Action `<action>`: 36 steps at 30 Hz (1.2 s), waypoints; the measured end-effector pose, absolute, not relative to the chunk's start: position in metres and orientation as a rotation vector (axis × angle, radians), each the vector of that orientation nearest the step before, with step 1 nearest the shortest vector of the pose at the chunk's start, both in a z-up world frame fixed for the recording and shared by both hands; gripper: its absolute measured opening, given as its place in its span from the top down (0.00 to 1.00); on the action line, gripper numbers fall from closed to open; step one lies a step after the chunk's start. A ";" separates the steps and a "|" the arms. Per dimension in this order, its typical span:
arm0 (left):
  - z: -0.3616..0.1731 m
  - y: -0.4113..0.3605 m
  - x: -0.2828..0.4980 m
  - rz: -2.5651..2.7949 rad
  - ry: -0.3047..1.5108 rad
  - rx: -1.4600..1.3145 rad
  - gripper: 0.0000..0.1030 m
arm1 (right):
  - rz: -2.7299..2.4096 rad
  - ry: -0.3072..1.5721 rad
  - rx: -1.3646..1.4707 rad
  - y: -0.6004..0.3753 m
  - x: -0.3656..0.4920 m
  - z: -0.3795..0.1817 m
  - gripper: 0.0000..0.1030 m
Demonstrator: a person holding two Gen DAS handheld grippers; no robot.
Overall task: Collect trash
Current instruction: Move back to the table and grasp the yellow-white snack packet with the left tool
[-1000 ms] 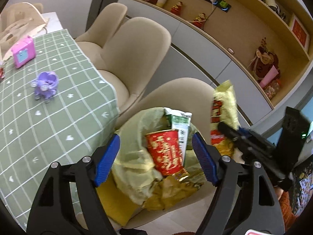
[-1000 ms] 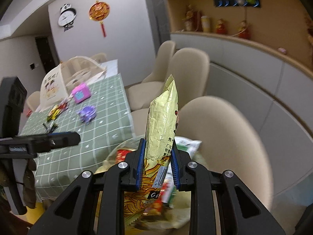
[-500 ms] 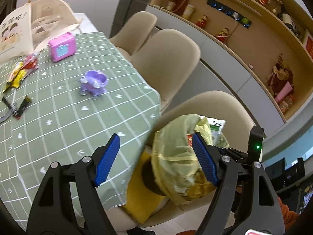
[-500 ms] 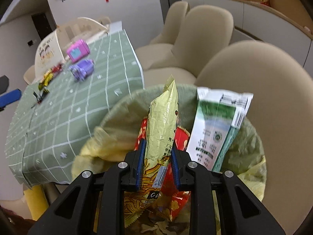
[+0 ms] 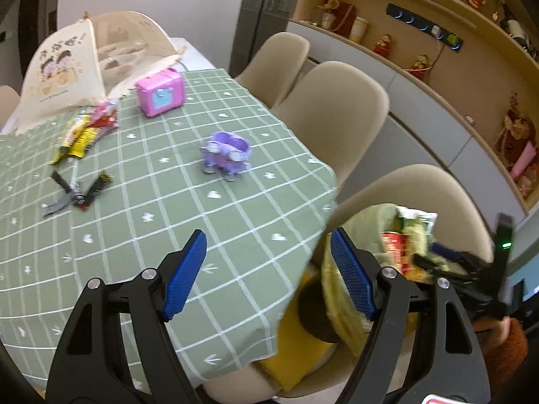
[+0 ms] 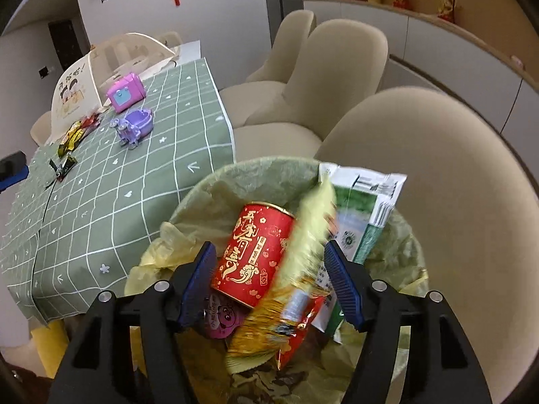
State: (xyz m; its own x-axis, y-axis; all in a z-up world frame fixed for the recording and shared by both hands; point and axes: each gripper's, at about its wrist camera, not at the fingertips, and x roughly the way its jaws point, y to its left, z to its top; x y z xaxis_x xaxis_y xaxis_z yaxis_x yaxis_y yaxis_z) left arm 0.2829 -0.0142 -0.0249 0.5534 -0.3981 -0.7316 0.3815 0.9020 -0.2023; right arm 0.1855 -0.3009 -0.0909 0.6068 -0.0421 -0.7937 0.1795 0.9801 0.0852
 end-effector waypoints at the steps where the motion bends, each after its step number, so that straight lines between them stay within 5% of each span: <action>1: -0.025 -0.009 0.283 -0.445 0.868 -0.017 0.30 | -0.129 0.901 0.156 -0.299 0.186 -0.086 0.37; 13: -0.010 0.057 0.288 -0.284 0.787 -0.051 0.30 | 0.107 0.792 0.070 -0.218 0.232 -0.019 0.37; 36: -0.038 0.244 0.389 -0.235 0.808 -0.294 0.30 | 0.199 0.797 -0.057 -0.031 0.356 -0.025 0.37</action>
State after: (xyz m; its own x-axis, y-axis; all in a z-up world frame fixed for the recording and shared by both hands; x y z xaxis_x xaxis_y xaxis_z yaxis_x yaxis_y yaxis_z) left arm 0.3885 0.2440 -0.0377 0.6688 -0.3167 -0.6726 0.0944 0.9336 -0.3457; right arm 0.3556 -0.0305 -0.0253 0.6815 0.1560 -0.7150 -0.1988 0.9797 0.0242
